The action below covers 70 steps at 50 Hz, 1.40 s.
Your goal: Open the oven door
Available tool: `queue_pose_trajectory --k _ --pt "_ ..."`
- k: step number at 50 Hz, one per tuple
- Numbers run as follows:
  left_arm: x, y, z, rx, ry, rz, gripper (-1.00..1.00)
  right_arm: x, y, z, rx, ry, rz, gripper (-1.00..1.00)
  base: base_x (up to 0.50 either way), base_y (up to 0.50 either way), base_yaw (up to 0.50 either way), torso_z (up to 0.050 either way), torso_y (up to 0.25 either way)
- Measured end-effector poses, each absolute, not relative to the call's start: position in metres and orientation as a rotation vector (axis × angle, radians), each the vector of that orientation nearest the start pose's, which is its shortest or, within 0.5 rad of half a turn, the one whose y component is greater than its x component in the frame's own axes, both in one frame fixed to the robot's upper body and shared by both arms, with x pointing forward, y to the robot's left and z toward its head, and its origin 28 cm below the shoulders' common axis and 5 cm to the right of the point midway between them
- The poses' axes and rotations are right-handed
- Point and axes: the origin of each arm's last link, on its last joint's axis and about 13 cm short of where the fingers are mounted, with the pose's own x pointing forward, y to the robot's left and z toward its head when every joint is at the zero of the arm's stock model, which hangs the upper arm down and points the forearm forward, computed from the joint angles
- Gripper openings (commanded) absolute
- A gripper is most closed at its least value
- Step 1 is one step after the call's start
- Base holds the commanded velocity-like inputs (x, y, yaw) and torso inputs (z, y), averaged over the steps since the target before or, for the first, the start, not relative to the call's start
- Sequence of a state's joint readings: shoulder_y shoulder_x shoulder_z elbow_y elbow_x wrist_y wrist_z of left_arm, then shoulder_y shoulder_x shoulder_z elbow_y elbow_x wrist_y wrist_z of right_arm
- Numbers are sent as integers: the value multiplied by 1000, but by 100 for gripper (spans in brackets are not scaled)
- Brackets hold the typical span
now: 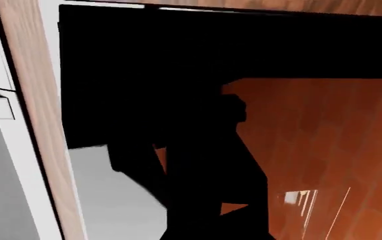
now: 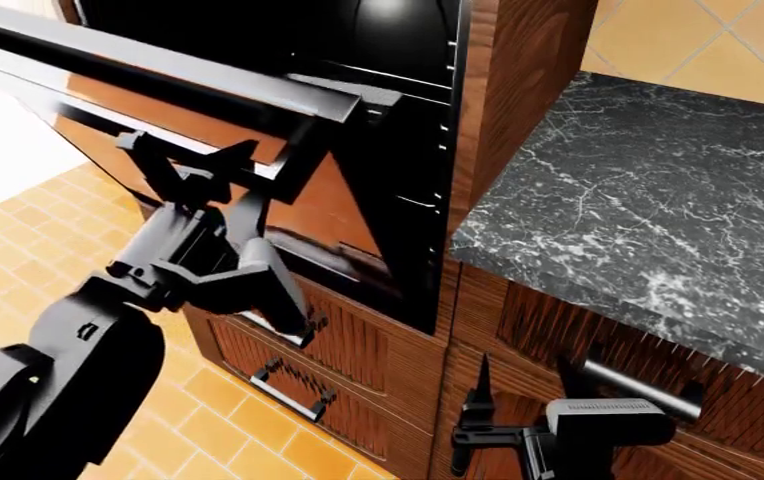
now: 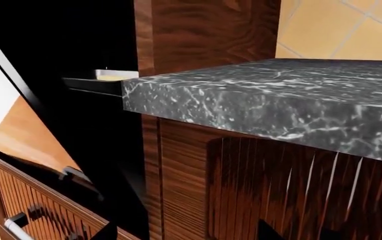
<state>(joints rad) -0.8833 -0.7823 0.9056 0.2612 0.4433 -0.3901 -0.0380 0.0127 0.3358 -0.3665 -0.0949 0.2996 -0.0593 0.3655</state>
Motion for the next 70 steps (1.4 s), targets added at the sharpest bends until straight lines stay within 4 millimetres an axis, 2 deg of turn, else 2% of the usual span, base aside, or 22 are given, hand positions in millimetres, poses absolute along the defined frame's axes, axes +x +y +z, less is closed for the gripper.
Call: queue_pose_trajectory --k 22,41,70 --pt "283 273 197 1548 -594 -81 -100 201 -100 27 -2 -47 8 100 -2 3 7 2 5" --pt "272 278 176 1589 -638 -11 -100 201 -100 27 -4 -48 7 100 -2 3 6 1 3" --pt "259 285 155 1619 -668 47 -100 200 -99 26 -7 -50 8 100 -2 3 5 1 3"
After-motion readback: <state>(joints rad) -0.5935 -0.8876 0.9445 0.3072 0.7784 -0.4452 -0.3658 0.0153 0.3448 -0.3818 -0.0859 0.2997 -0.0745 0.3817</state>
